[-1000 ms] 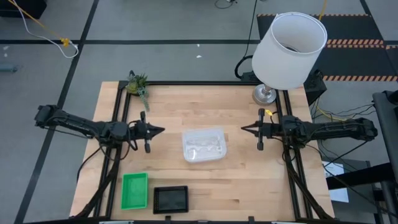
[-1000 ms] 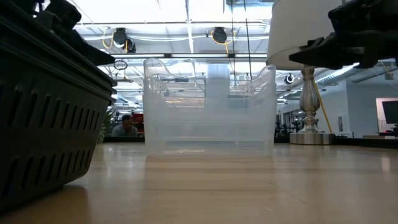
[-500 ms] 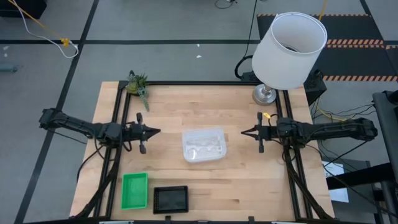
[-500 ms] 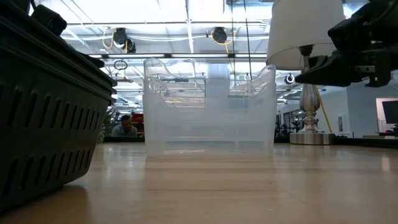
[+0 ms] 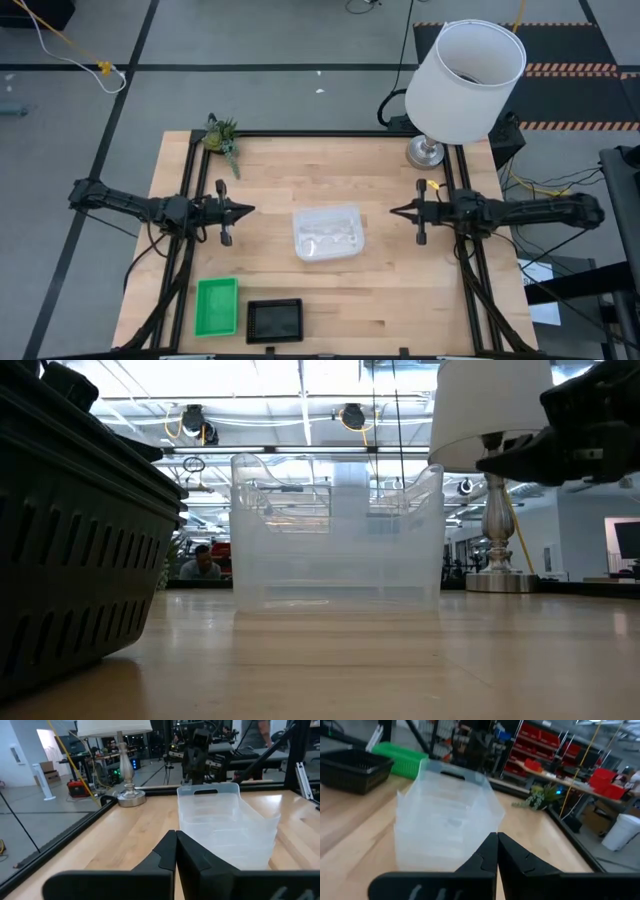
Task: Stack baskets by color
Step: Return to Home Position
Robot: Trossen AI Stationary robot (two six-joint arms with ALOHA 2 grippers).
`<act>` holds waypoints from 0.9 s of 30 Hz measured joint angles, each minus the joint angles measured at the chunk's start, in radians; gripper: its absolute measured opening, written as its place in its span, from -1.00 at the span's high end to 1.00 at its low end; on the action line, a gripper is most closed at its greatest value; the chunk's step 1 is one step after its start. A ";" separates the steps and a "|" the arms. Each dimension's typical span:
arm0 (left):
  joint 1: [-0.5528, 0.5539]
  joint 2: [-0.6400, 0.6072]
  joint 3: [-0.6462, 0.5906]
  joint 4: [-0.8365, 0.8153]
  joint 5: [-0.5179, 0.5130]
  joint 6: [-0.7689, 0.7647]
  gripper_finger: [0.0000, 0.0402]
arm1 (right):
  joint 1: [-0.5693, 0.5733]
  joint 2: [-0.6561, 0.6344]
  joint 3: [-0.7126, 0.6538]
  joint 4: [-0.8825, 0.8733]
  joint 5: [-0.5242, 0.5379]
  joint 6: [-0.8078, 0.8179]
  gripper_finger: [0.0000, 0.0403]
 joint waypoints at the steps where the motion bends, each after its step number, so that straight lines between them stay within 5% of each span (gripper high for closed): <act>1: 0.000 -0.002 0.000 -0.002 0.001 0.003 0.97 | 0.000 -0.018 0.000 -0.009 0.000 0.005 1.00; 20: 0.000 -0.003 0.000 0.050 -0.002 0.004 0.92 | 0.000 -0.397 -0.003 -0.246 -0.002 0.026 1.00; 27: 0.000 -0.003 0.000 0.051 -0.003 0.012 0.98 | 0.000 -0.403 -0.003 -0.252 -0.015 0.039 1.00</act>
